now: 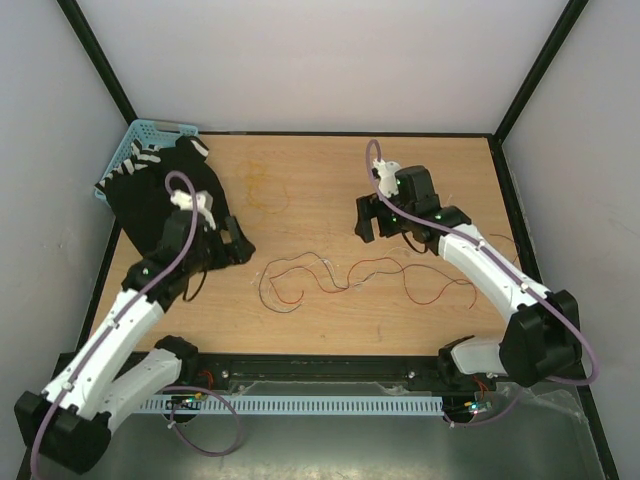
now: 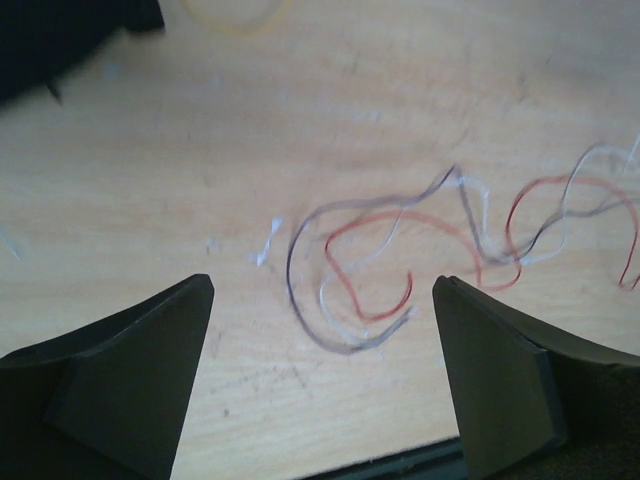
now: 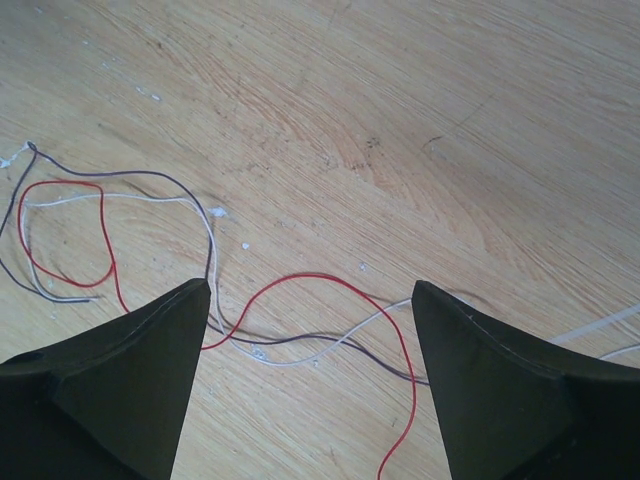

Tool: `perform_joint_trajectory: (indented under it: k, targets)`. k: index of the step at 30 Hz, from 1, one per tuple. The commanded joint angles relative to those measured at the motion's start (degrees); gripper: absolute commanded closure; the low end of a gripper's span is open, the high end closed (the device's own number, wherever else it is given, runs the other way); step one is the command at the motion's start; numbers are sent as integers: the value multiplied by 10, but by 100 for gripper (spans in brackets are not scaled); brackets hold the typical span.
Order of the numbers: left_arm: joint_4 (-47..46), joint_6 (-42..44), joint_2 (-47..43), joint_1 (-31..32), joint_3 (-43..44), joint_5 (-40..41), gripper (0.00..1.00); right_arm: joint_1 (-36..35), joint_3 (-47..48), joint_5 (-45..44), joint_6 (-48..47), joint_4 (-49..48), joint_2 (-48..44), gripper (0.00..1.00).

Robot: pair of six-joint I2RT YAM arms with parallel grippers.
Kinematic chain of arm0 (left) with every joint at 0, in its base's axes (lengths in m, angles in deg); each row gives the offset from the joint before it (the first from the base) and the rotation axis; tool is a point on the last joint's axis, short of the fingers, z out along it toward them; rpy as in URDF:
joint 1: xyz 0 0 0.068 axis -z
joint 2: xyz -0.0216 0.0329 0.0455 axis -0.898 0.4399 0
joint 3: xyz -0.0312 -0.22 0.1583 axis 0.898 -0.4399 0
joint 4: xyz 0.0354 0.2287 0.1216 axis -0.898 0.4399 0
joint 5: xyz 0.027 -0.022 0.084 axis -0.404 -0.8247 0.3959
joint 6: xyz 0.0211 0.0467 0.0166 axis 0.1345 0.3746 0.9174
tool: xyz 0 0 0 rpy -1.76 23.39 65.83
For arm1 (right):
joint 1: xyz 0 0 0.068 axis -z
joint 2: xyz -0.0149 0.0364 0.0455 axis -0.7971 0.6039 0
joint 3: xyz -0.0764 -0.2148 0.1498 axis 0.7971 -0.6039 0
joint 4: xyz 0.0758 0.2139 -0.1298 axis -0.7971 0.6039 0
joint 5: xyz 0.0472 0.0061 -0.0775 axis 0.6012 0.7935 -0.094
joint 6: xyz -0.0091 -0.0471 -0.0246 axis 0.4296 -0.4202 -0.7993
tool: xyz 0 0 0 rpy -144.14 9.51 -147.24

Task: Zip-tie the wires
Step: Straighten the cable at the center of the board.

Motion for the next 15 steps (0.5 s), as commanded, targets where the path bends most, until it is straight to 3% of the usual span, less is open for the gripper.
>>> perform_joint_trajectory:
  k: [1,9,15]
  targets:
    - [-11,84,94,-8,123,54,6,-3,-32,18,24,-63,-41,7]
    - [-38,128,341,-44,298,42,5,-4,-62,25,37,-100,-83,5]
    - [-65,150,509,-64,390,23,19,-4,-71,29,32,-106,-93,5]
